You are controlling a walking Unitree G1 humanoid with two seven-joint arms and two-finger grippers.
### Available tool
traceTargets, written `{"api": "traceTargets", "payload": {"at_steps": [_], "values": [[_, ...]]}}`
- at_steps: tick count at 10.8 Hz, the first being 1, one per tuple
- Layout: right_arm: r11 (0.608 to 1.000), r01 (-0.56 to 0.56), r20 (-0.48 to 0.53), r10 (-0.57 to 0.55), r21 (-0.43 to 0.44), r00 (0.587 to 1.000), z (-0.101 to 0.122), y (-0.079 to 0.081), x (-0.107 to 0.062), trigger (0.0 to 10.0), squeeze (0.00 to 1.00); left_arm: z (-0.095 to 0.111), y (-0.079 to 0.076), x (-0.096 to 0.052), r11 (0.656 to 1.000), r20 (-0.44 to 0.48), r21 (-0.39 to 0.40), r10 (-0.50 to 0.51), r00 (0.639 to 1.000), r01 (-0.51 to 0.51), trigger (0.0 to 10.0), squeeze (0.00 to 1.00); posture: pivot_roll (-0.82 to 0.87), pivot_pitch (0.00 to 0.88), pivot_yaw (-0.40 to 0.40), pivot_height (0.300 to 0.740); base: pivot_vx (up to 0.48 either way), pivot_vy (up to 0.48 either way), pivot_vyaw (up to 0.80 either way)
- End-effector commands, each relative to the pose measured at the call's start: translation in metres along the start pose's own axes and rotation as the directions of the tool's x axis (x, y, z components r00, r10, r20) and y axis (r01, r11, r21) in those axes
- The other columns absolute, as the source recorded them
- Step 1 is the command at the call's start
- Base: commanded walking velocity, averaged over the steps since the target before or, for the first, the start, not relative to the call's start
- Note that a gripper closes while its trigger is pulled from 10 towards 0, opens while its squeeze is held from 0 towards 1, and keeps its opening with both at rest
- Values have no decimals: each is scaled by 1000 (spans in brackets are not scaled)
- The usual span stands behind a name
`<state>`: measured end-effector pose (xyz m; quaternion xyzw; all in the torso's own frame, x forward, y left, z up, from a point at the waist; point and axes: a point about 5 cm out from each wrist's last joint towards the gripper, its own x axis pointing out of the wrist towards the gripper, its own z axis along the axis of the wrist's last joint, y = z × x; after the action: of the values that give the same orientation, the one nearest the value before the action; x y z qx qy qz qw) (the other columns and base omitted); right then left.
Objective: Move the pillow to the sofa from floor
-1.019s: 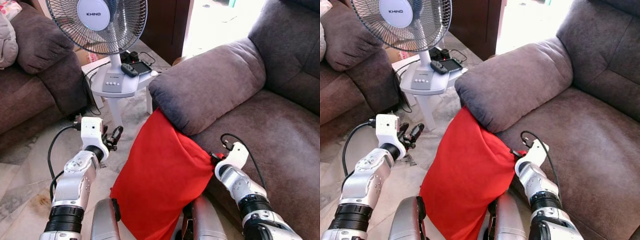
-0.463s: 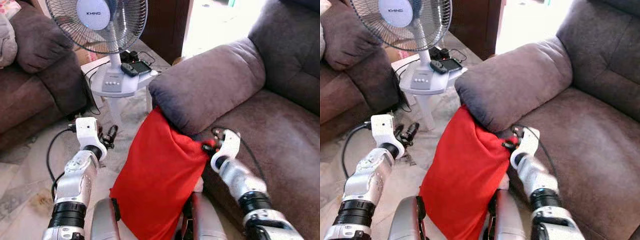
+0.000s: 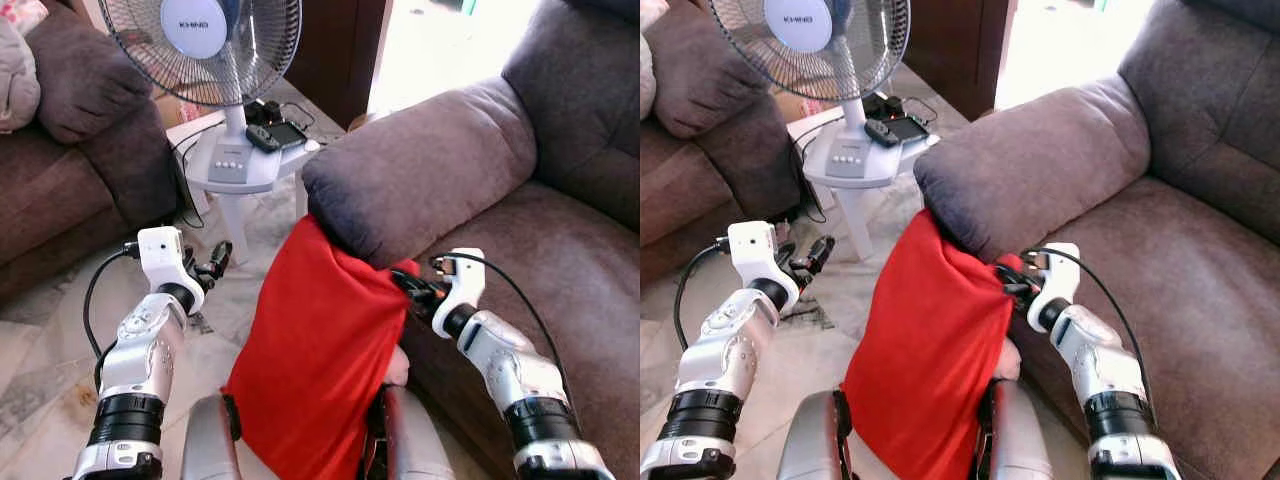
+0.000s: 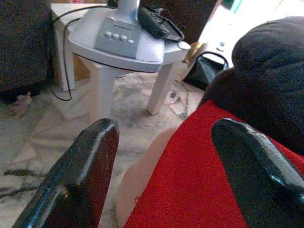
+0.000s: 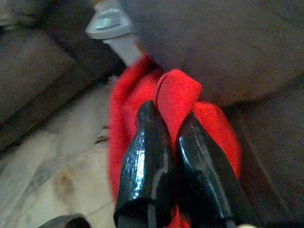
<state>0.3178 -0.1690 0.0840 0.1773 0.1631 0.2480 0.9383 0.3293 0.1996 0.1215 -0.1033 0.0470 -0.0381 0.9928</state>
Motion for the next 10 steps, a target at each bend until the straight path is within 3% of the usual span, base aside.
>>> {"api": "traceTargets", "payload": {"at_steps": [1,3,4,5,7,8,9,10], "values": [[996,-72,77,76,-44,994,19,9,-2,10000,0,-1,2,-1,1000,4,-8,12,1000,-12,10000,1000,16,74,-59,553,0,0,0],[969,-235,91,242,-79,966,20,28,-12,10000,0,-1,8,-1,999,4,-7,43,999,-43,10000,1000,14,78,-55,553,0,0,0],[959,-269,88,276,-89,957,19,32,-15,10000,0,0,11,0,998,10,1,66,998,-66,10000,431,14,79,-55,553,0,0,0],[940,-323,87,332,-108,939,20,38,-20,10000,0,2,14,1,996,16,2,85,996,-85,10000,0,14,79,-55,553,0,0,0],[915,-375,116,392,-147,913,27,52,-23,10000,0,8,19,0,991,60,-25,134,989,-132,10000,0,14,75,-56,553,0,0,0],[937,-304,163,331,-174,929,32,49,-22,10000,0,9,15,-2,992,76,-21,130,989,-128,10000,0,18,73,-56,553,0,0,0],[992,15,284,22,-125,958,44,28,-14,10000,0,8,-10,-8,991,126,116,55,991,-70,10000,0,19,71,-55,553,0,0,0],[984,153,356,-113,-87,927,47,18,-16,10000,0,6,-33,-15,979,180,202,-10,984,-27,10000,0,19,71,-55,553,0,0,0]]}}
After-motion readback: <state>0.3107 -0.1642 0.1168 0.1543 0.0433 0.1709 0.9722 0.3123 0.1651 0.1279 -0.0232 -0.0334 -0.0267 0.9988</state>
